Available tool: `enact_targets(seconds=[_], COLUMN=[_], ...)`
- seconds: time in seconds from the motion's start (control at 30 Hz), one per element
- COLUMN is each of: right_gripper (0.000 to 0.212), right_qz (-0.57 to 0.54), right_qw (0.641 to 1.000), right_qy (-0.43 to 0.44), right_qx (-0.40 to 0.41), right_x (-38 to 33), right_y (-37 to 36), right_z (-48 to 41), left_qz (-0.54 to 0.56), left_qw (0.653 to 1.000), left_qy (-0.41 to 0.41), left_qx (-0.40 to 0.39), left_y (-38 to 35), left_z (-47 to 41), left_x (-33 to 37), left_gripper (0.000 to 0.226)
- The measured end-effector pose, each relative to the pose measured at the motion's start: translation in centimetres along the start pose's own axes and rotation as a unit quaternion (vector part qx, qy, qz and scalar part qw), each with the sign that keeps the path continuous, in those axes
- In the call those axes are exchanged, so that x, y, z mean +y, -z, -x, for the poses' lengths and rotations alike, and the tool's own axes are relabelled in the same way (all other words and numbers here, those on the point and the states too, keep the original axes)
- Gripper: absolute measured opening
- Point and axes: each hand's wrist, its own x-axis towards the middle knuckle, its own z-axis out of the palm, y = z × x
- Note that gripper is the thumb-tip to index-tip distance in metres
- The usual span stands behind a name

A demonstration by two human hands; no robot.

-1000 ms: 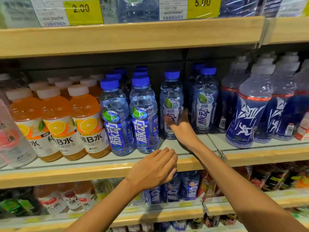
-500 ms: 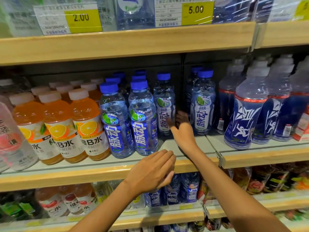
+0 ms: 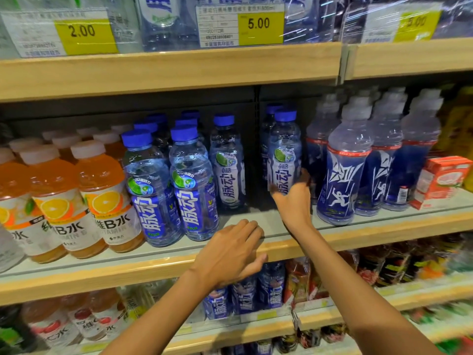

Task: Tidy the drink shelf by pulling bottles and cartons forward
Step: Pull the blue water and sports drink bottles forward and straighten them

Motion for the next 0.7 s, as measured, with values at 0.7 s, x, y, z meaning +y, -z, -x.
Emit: enact_targets(seconds=[0.7], right_gripper=[0.058], right_qz=[-0.04], right_qw=[0.999], right_qy=[0.005], right_qx=[-0.023], right_x=[0.5], right_y=[0.2], right_z=[-1.0], left_qz=[0.028], left_qw=[0.998], left_qy=[0.042], left_qx=[-0.023], left_y=[0.8], left_z=[0.3], left_x=[0.5], left_gripper=[0.055])
